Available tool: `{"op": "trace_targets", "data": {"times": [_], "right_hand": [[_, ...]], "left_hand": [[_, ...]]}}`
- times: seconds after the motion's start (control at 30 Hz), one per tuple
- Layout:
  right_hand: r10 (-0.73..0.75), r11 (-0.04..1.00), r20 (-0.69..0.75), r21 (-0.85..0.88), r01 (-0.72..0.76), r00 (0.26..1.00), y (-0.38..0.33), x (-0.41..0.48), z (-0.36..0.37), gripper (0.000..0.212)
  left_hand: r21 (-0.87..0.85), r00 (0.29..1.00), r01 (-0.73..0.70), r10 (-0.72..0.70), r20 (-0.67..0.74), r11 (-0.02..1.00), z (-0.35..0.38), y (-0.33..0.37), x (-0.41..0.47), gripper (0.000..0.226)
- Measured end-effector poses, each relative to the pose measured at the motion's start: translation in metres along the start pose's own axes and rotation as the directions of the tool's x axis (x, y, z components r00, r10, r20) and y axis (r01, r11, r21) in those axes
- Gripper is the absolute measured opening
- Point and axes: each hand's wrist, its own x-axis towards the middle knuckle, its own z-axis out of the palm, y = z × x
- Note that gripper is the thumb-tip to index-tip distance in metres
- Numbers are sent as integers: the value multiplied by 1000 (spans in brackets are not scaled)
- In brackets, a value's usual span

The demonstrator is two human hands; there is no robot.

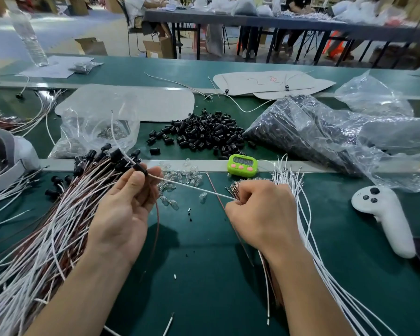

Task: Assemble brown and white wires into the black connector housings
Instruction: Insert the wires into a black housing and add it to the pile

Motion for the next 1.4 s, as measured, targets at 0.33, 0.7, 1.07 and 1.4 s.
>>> {"op": "trace_targets", "data": {"times": [0.33,0.7,1.07,1.4], "right_hand": [[174,972,-12,-156,-174,985,22,12,-11,36],[-141,980,-87,126,151,986,-12,-5,6,63],[-133,902,151,428,56,980,-25,-18,30,28],[-23,992,360,124,-23,933,-29,-23,31,24]], "left_hand": [[-78,995,-93,90,-38,993,-10,14,10,10],[253,991,-117,98,86,960,6,-13,-7,16],[377,976,-99,17,216,921,14,-31,-17,14],[233,987,-132,105,123,964,16,-22,-17,14]]}}
